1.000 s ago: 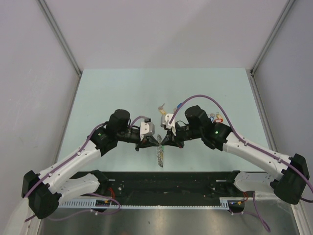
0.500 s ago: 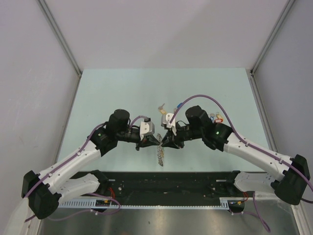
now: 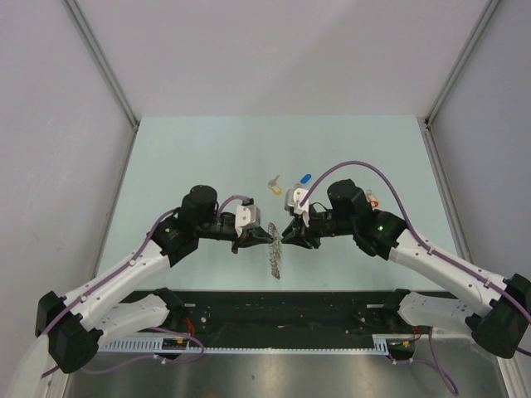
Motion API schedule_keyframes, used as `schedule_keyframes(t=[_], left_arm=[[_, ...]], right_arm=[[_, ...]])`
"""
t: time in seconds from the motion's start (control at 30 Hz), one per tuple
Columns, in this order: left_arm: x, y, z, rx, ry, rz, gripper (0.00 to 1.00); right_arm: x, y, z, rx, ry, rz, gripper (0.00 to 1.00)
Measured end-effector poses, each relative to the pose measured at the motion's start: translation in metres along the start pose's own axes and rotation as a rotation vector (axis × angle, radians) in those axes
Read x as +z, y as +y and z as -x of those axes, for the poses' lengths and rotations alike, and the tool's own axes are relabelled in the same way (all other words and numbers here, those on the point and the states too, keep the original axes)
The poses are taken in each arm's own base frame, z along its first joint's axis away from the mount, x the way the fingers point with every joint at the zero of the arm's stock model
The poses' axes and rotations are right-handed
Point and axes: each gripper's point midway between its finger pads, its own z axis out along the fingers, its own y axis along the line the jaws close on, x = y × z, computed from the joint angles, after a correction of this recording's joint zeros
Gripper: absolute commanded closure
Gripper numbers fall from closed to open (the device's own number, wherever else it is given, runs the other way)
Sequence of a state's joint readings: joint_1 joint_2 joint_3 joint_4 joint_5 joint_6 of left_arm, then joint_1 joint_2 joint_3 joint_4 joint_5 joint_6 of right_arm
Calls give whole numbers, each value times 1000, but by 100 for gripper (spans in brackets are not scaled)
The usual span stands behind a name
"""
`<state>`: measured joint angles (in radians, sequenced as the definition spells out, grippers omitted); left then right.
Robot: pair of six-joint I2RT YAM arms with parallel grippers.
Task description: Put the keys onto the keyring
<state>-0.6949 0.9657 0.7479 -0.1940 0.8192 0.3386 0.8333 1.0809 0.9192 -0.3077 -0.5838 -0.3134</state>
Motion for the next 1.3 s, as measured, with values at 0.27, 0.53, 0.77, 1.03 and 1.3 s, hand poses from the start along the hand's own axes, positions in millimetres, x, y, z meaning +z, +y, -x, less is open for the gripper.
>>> schedule_keyframes(t=[0.27,0.53,0.77,1.03,1.3], left_arm=[[0,0,1,2,-4,1,100],[0,-1,1,-4,-6,-3,99],[1,0,0,-8,-1,-5,100],[3,-1,-7,-32,20,-13,100],[2,-4,-18,-75,58,-18,100]], right_arm=[[1,1,0,0,-6,8,82],[3,1,4,-6,-23,18,100],[3,1,5,-5,-27,18,100],[7,5,4,-7,-21,31,100],[15,9,-5,-15,18,32,100]])
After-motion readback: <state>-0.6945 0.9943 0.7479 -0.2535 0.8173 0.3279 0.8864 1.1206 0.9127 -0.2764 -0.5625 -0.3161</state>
